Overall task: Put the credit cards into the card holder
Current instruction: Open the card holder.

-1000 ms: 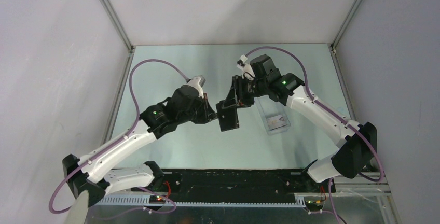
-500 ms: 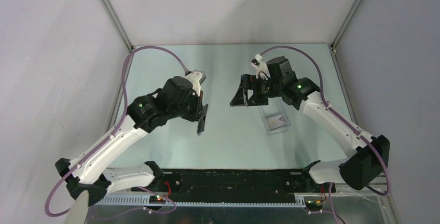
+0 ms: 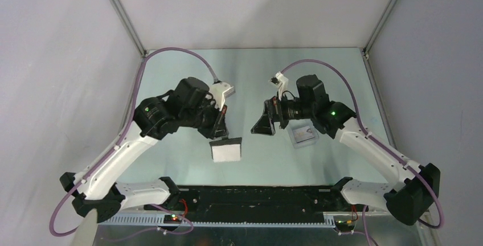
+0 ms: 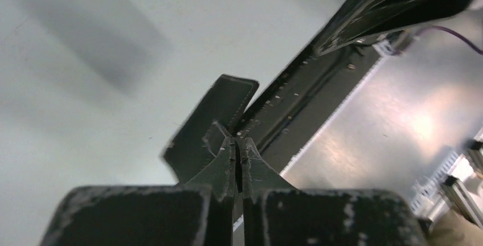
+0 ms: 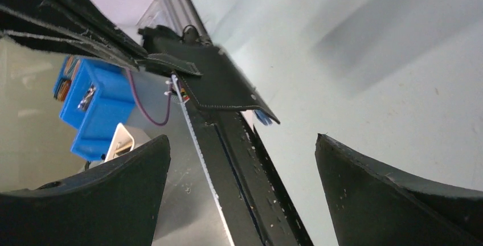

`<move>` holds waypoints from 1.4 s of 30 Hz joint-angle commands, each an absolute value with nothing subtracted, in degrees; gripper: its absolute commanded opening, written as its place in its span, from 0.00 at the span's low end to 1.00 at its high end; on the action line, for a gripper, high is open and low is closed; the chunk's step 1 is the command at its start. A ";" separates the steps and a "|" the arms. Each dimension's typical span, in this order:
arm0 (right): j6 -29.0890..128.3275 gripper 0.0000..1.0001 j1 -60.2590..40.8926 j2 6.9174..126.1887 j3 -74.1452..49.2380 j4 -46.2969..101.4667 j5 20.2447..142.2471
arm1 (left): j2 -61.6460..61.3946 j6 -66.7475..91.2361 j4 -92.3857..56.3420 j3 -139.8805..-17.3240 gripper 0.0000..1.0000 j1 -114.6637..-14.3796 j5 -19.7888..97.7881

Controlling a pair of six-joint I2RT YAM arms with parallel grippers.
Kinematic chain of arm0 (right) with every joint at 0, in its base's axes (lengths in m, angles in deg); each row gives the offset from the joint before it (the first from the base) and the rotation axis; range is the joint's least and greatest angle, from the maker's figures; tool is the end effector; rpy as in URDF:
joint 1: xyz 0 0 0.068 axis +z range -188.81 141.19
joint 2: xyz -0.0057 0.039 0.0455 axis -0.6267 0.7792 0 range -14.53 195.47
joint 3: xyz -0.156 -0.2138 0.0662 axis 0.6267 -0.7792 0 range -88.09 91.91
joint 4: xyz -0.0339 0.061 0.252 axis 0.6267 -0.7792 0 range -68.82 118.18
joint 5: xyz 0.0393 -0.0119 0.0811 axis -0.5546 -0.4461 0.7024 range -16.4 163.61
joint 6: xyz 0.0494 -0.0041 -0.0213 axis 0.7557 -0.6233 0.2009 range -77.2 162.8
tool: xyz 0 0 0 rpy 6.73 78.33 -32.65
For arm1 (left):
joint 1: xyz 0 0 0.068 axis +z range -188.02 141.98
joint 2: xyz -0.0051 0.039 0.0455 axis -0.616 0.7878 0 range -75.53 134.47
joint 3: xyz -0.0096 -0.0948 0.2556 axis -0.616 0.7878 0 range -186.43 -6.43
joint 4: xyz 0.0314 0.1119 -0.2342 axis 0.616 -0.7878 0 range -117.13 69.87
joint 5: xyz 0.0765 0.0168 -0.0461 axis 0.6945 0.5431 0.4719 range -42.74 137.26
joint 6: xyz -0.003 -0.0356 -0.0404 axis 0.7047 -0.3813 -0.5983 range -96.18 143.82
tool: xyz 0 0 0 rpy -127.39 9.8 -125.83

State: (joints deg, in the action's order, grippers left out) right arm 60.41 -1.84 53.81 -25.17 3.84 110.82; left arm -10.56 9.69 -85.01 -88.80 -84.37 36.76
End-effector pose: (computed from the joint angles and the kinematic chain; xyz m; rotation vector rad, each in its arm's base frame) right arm 0.1955 0.1742 0.3446 -0.7864 2.0776 1.2322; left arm 0.1318 -0.1476 0.4029 0.7803 2.3794 -0.6888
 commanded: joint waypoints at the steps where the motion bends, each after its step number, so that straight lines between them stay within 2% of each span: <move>1: 54.78 0.99 0.76 50.82 -26.57 12.15 118.27 | -11.69 12.70 -84.96 -94.07 0.00 -84.21 24.76; 7: 53.62 0.99 6.44 51.17 -26.67 18.02 122.99 | -11.55 12.58 -84.96 -97.89 0.00 -84.32 18.71; 14: 54.41 0.99 9.04 52.80 -26.57 21.02 124.78 | -11.72 12.51 -84.89 -100.18 0.00 -84.43 19.05; 18: 56.13 0.93 9.74 54.89 -26.62 22.93 126.03 | -11.75 12.22 -84.55 -101.34 0.00 -84.42 20.30; 24: 61.84 0.68 11.52 59.02 -26.64 29.63 126.15 | -12.01 10.25 -81.78 -102.39 0.00 -84.38 20.69; 27: 63.75 0.45 12.01 59.69 -26.58 31.95 124.41 | -11.66 9.63 -80.80 -102.32 0.00 -84.42 20.72; 28: 63.66 0.31 12.06 59.53 -26.19 30.81 122.61 | -11.65 9.56 -80.74 -102.23 0.00 -84.42 20.98; 30: 63.08 0.12 11.90 58.90 -25.22 27.78 119.62 | -11.94 9.47 -80.50 -102.05 0.00 -84.42 22.48; 31: 62.87 0.08 11.86 58.62 -25.01 26.71 118.98 | -12.09 9.16 -80.40 -101.77 0.02 -84.38 23.49; 32: 62.72 0.00 11.45 57.96 -24.64 25.13 117.67 | -12.61 8.58 -80.36 -101.52 0.15 -84.28 26.13; 33: 62.91 0.00 11.15 57.67 -24.55 24.63 117.34 | -12.96 8.25 -80.18 -100.87 0.24 -84.22 27.64; 34: 63.37 0.00 10.35 56.98 -24.48 24.26 117.45 | -13.72 7.86 -80.04 -100.36 0.46 -84.18 31.04; 35: 63.76 0.00 9.90 56.65 -24.47 24.11 117.50 | -14.22 6.89 -79.49 -99.24 0.55 -84.08 32.60; 36: 64.72 0.00 8.65 56.02 -24.41 23.80 117.63 | -15.14 5.75 -79.16 -98.58 0.70 -83.79 35.01; 38: 65.87 0.00 6.64 54.96 -24.45 23.67 119.02 | -16.70 3.99 -77.86 -96.36 0.81 -83.04 36.67; 42: 67.29 0.00 2.57 53.29 -24.39 22.11 121.88 | -20.20 1.10 -74.60 -91.05 0.85 -80.31 36.80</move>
